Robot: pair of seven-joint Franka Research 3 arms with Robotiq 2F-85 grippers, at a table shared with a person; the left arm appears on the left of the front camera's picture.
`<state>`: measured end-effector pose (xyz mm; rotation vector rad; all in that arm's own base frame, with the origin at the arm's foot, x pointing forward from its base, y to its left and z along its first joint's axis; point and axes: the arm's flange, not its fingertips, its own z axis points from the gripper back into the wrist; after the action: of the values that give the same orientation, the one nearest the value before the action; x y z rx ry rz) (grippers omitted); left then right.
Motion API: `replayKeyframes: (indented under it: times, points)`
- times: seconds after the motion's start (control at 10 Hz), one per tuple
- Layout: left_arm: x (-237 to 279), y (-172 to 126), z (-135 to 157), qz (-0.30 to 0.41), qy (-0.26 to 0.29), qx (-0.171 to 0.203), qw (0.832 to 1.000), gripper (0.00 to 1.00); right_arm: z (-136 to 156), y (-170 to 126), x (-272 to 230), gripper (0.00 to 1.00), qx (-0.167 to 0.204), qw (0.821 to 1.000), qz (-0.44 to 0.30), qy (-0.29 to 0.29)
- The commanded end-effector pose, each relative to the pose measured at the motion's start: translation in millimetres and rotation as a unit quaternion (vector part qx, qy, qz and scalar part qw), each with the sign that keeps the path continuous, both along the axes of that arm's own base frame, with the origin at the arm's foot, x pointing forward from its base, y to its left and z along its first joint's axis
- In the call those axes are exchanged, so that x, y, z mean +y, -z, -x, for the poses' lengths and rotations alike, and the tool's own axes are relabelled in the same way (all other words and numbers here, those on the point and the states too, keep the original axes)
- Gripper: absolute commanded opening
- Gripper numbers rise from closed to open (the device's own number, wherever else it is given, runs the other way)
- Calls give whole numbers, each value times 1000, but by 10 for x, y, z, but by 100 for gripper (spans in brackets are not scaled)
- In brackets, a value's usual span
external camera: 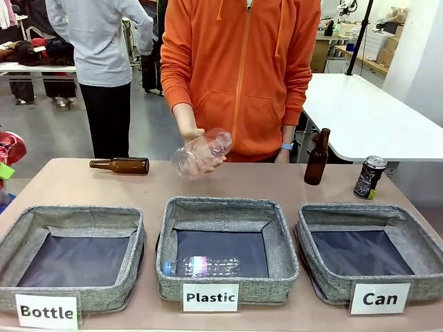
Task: Sort the can waste into the basket.
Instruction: Pick up the can waste from the table and place it in the right Fabric basket.
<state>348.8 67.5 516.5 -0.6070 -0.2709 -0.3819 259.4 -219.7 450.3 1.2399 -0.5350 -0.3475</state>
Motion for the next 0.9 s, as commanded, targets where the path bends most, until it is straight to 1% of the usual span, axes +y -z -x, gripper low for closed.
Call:
replayKeyframes:
  times: [0.0,0.1,0.2,0.3,0.4,0.5,0.6,0.7,0.8]
  points:
    - [-437,-67,-28,37,47,-11,998,26,-18,-6,-9,100,-17,1000,-2,0]
    - [-747,-156,-75,39,85,-18,995,26,-18,-6,-9,100,-17,1000,-2,0]
    - [-1092,-216,-143,13,125,-20,992,26,-18,-6,-9,100,-17,1000,-2,0]
    - [-1260,-250,-204,-18,144,-20,989,26,-18,-6,-9,100,-17,1000,-2,0]
    - [-1231,-276,-223,-14,181,-25,983,26,-18,-6,-9,100,-17,1000,-2,0]
    - [-996,-281,-164,-29,146,-35,988,26,-18,-6,-9,100,-17,1000,-2,0]
    - [-501,-287,102,-6,149,-63,987,26,-18,-6,-9,100,-17,1000,-2,0]
    - [-102,-242,409,7,112,-88,990,26,-18,-6,-9,100,-17,1000,-2,0]
    - [206,-177,710,11,69,-102,992,26,-18,-6,-9,100,-17,1000,-2,0]
